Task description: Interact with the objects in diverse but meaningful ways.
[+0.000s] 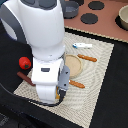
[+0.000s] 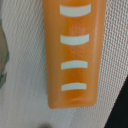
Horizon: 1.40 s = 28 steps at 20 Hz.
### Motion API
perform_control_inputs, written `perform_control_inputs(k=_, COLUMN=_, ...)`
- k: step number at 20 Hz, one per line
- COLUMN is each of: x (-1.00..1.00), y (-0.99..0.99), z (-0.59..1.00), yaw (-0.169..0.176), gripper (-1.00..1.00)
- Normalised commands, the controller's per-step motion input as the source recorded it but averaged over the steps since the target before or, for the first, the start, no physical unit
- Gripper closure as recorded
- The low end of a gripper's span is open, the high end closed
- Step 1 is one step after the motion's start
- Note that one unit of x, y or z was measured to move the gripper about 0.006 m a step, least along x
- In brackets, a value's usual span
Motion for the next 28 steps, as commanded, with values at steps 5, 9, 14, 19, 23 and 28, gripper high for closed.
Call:
perform_control_inputs(k=5, x=0.35, y=-0.28, z=0.0, yaw=0.017, gripper=-1.0)
perform_control_inputs(k=9, x=0.34, y=-0.09, z=-0.07, yaw=0.01, gripper=-1.0)
perform_control_inputs(k=14, x=0.32, y=-0.07, z=-0.08, yaw=0.006, gripper=-1.0)
perform_control_inputs(k=19, x=0.35, y=-0.07, z=-0.03, yaw=0.0, gripper=-1.0)
perform_control_inputs(k=23, x=0.34, y=-0.08, z=-0.02, yaw=0.001, gripper=1.0)
perform_control_inputs(k=28, x=0.32, y=-0.08, z=-0.01, yaw=0.0, gripper=1.0)
